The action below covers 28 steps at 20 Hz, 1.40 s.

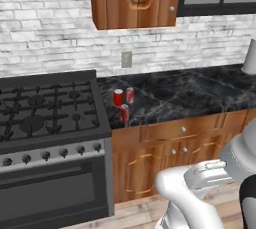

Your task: Four empty soda cans are scattered around the kitchen. Gather all the cans and cluster them next to the stove for recycling.

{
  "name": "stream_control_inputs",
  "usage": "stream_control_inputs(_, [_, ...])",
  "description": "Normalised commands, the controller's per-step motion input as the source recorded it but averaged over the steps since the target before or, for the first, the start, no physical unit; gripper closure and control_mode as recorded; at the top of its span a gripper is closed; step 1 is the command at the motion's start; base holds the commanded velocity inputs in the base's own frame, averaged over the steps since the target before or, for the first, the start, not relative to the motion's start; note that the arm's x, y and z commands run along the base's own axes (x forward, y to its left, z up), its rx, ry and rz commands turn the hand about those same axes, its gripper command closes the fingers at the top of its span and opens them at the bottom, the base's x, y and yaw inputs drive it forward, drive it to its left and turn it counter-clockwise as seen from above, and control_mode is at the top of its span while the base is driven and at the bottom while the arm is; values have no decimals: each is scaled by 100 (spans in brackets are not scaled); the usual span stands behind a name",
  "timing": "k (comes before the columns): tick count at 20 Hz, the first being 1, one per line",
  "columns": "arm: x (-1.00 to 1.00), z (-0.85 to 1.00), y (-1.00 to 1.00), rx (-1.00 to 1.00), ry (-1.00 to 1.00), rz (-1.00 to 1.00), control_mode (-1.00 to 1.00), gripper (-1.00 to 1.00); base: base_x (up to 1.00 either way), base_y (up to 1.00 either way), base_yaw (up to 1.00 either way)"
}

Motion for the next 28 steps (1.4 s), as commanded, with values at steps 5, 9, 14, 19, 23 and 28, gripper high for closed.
stream_control_inputs(5, [0, 0, 0, 0, 0, 0, 100, -100, -8, 0, -42])
stream_control_inputs(9, [0, 0, 0, 0, 0, 0, 100, -100, -25, 0, -53])
stream_control_inputs(14, [0, 0, 0, 0, 0, 0, 100, -100, -31, 0, -53])
stream_control_inputs(19, [0, 0, 0, 0, 0, 0, 100, -100, -31, 0, -55])
stream_control_inputs(23, [0, 0, 0, 0, 0, 0, 100, -100, -45, 0, -57])
stream_control_inputs(28, [0, 0, 0, 0, 0, 0, 100, -100, -51, 0, -59])
